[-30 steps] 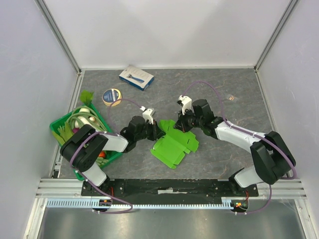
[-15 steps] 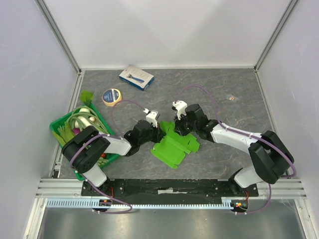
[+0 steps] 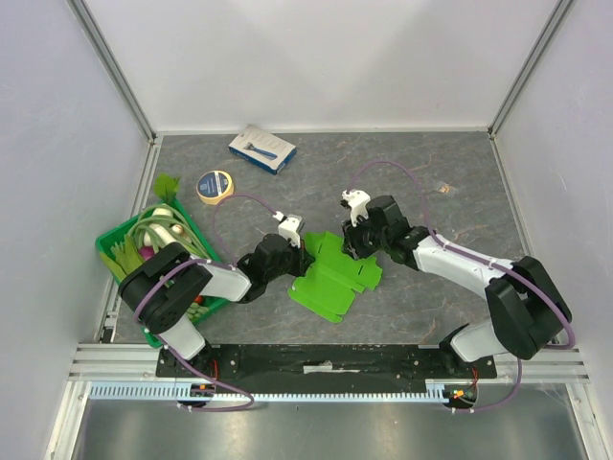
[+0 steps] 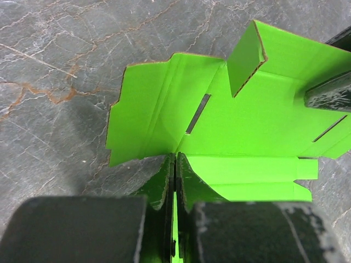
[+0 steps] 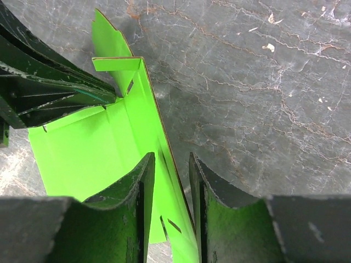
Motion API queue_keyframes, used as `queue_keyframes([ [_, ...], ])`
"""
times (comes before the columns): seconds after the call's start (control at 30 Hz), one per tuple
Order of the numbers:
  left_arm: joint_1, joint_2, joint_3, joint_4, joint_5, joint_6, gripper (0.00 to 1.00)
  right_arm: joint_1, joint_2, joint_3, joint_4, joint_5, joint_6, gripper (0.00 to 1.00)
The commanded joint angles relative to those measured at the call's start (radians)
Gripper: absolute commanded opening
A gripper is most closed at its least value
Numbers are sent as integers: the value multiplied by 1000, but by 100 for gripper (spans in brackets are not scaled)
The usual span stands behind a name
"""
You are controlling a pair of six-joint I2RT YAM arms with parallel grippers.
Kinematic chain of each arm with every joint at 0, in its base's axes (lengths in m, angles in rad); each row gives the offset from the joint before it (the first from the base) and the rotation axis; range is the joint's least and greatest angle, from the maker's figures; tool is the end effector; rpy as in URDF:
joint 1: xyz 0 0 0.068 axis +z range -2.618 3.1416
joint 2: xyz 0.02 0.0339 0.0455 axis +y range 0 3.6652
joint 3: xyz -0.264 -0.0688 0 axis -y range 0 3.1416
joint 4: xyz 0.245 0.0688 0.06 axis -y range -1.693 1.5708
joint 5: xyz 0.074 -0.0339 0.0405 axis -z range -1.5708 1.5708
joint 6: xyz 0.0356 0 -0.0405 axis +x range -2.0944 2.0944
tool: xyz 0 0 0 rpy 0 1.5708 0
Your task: Fold the paper box
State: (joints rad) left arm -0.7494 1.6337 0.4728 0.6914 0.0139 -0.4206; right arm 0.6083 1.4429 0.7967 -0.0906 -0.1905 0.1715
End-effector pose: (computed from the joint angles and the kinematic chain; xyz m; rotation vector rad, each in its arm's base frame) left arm 0.2098 -0.1959 0.1266 0.3564 2.0932 -0.7322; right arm 0.2413 0.1763 0.2025 -0.6112 2.2911 0.6083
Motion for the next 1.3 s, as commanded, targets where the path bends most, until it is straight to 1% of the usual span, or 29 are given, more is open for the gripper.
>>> queue_keyframes([
  [0.0, -4, -23, -8, 43, -40, 60, 2, -27, -35, 33, 31, -78, 16, 37],
  [0.07, -4, -29, -8, 39, -38, 62, 2, -28, -30, 35, 40, -90, 19, 33],
  [0.23, -2, -31, -7, 28, -40, 71, 2, -30, -39, 32, 54, -92, 19, 31],
  [0.33, -4, -32, -5, 28, -38, 69, 2, -30, -36, 38, 51, -101, 5, 26],
  [0.43, -4, -34, 0, 19, -38, 68, 2, -25, -30, 38, 49, -96, -23, 16],
  [0.47, -4, -35, 1, 11, -38, 65, 2, -22, -27, 38, 49, -78, -35, 7],
  [0.5, -2, -41, 4, 1, -43, 53, 2, -7, -27, 39, 49, -57, -71, 3],
  [0.53, -4, -46, 10, -24, -48, 42, 7, 5, -26, 39, 48, -34, -93, 0],
  [0.57, -2, -52, 12, -38, -55, 33, 10, 19, -18, 41, 48, 29, -116, 0],
  [0.6, -1, -60, 12, -49, -52, 16, 14, 42, -10, 48, 49, 51, -150, 0],
  [0.63, -1, -84, 7, -68, -48, 8, 25, 50, 8, 55, 43, 62, -164, 0],
  [0.7, 1, -121, 4, -102, -37, -27, 36, 62, 19, 59, 43, 74, -217, 0],
  [0.73, 2, -168, -2, -119, -31, -36, 44, 67, 14, 53, 66, 75, -262, 0],
  [0.8, 8, -222, -6, -190, -29, -64, 49, 68, 4, 23, 83, 68, -300, 0],
  [0.83, 12, -257, -16, -210, -26, -67, 51, 68, -7, 15, 118, 59, -341, 0],
  [0.9, 25, -357, -31, -246, -28, -76, 52, 68, -13, 1, 127, 68, -369, 0],
  [0.97, 35, -432, -34, -251, -51, -64, 48, 70, -16, -11, 141, 51, -420, 0],
  [1.03, 36, -449, -37, -192, -75, -24, 46, 71, -18, -40, 181, 46, -447, 0],
  [1.1, 35, -407, -13, -127, -112, 37, 47, 71, -13, -54, 198, 46, -475, 0],
  [1.13, 35, -378, 10, -130, -121, 61, 48, 71, -6, -53, 201, 40, -480, 0],
  [1.17, 35, -352, 38, -138, -99, 95, 48, 71, -3, -50, 203, 28, -484, 0],
  [1.2, 33, -298, 91, -177, -91, 159, 45, 71, -1, -48, 203, 29, -486, 0],
  [1.23, 33, -275, 108, -178, -101, 172, 41, 71, 2, -47, 204, 29, -486, 0],
  [1.27, 33, -256, 119, -178, -106, 184, 40, 71, 1, -42, 203, 25, -486, 0],
])
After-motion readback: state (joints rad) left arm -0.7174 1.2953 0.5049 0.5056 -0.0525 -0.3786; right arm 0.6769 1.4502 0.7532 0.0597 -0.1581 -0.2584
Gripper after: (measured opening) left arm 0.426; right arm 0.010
